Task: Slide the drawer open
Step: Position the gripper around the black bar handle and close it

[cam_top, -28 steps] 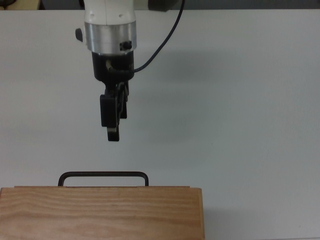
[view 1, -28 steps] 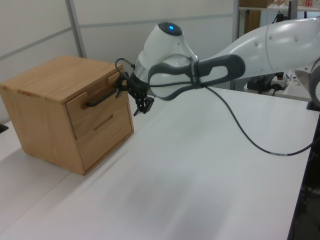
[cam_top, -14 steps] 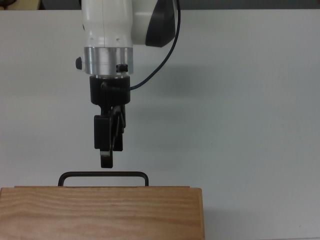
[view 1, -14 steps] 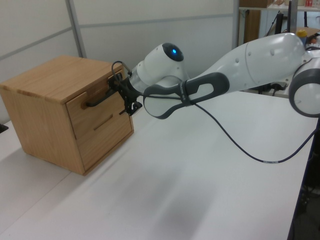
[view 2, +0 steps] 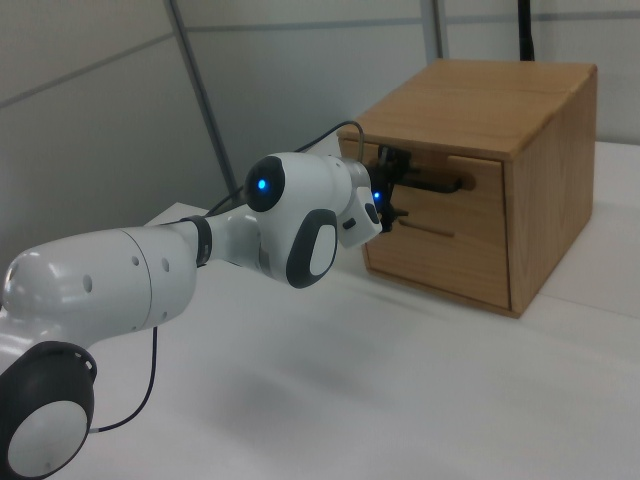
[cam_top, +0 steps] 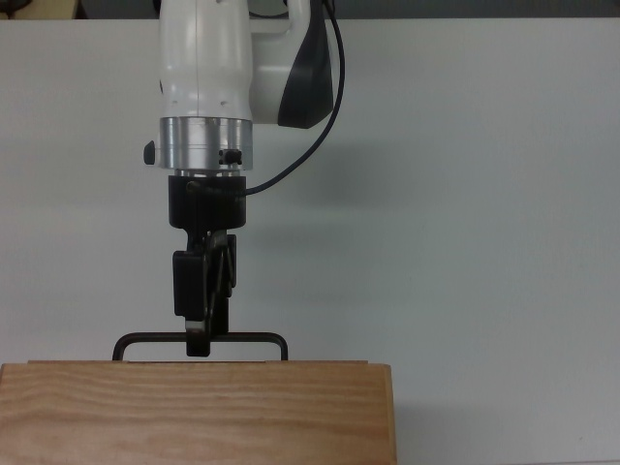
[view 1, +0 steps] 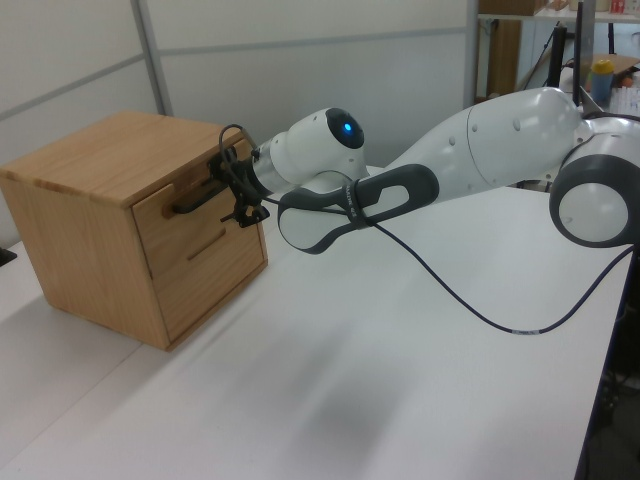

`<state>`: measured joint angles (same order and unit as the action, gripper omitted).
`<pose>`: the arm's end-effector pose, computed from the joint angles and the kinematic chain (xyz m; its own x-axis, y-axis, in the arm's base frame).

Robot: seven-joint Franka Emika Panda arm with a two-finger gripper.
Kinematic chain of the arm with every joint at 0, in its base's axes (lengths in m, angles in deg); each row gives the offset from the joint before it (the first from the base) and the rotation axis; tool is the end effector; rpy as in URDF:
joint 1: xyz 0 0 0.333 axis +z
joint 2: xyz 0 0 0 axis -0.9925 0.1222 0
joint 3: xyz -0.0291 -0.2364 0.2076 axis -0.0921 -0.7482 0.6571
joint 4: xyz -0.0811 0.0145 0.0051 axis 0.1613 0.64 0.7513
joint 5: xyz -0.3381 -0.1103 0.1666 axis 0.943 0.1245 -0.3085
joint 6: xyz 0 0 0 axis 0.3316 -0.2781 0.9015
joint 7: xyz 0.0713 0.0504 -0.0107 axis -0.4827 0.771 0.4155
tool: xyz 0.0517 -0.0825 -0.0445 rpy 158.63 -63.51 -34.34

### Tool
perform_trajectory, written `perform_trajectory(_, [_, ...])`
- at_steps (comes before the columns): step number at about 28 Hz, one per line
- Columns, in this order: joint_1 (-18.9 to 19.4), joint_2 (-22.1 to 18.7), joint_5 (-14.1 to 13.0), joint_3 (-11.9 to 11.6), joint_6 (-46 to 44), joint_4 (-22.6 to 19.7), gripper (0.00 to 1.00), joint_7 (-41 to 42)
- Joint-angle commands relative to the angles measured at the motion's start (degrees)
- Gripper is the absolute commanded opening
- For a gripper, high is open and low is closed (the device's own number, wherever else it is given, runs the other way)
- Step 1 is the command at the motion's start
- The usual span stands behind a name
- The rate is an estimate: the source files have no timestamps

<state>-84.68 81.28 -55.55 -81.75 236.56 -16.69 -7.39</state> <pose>0.7559 0.0136 0.4792 -0.0130 -0.9958 -0.0907 -0.5124 0.0845 -0.8546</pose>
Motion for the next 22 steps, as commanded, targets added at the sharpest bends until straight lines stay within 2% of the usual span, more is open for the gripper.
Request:
perform_trajectory(1, [-0.14,0.60,-0.80,-0.21,2.51,1.13,0.16,0.03])
perform_trajectory(2, [-0.14,0.51,-0.80,-0.21,3.47,1.13,0.02,0.11])
perform_trajectory(3, [-0.14,0.51,-0.80,-0.21,4.09,1.13,0.00,0.20])
perform_trajectory(11, [-0.06,-0.37,-0.10,-0.21,4.44,0.35,0.00,2.48])
perform_trajectory(22, [0.38,-3.18,0.34,-0.04,4.18,-3.26,0.00,6.00])
